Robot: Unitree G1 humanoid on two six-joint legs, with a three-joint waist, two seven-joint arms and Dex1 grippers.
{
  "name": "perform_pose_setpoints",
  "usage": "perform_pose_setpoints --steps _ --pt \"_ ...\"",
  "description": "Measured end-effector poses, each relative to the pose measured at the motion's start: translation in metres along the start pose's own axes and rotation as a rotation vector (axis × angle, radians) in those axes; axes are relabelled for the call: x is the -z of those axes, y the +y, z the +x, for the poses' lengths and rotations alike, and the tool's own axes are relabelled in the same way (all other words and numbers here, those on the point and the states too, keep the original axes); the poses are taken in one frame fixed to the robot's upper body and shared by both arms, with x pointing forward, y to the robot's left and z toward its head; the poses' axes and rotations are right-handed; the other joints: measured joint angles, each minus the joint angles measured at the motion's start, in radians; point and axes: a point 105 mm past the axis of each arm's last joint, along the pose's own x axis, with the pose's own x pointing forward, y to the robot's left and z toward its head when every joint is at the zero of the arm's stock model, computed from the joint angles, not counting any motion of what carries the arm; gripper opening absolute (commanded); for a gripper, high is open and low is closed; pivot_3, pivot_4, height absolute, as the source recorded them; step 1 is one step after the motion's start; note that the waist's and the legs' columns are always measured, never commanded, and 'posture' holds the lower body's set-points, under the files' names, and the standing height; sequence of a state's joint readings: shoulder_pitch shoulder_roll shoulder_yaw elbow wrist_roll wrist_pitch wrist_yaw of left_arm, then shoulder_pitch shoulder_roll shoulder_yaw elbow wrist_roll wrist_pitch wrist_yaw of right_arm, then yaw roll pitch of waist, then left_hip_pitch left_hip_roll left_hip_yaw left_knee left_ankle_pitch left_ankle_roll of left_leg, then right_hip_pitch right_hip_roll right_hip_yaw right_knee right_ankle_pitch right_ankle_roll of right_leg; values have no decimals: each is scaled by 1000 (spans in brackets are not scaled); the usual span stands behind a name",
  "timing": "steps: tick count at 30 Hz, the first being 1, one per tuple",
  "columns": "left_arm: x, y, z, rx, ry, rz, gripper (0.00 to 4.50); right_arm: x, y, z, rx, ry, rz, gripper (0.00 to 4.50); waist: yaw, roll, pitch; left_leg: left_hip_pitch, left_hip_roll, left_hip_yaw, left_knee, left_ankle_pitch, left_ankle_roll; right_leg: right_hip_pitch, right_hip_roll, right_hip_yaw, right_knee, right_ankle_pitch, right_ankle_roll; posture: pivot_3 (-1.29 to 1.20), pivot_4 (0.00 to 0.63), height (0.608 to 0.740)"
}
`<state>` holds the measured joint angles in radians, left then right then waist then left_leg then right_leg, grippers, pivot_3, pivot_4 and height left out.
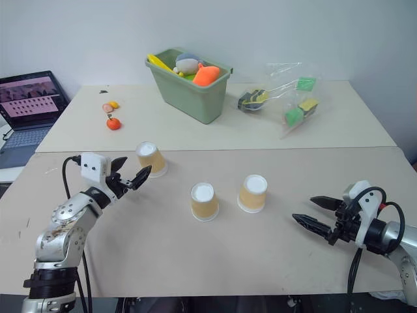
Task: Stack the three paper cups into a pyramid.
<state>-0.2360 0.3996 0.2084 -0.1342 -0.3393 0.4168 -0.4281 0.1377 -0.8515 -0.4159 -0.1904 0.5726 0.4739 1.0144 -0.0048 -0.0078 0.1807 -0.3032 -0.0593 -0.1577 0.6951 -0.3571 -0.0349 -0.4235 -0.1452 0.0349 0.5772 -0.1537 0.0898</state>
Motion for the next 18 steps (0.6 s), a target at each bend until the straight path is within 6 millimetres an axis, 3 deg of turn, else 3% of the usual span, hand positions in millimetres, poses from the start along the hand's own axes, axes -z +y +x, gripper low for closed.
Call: perform_pose_setpoints --steps 3,10,18 --pt "-1 7 4 -34 -2 -13 4491 -6 3 1 -6 -17 9 4500 -1 0 0 0 0 0 0 0 0 0 0 0 0 0 0 0 150 740" --pt "3 11 6 -48 1 -18 4491 -64 15 4 -60 -198 1 4500 -5 0 0 0 1 0 0 0 -1 0 1 0 0 0 0 0 150 740" --pt "10 10 13 -48 11 0 4491 -72 21 6 -82 -216 16 4500 7 0 0 0 0 0 0 0 -1 -2 1 0 -1 0 0 0 150 740"
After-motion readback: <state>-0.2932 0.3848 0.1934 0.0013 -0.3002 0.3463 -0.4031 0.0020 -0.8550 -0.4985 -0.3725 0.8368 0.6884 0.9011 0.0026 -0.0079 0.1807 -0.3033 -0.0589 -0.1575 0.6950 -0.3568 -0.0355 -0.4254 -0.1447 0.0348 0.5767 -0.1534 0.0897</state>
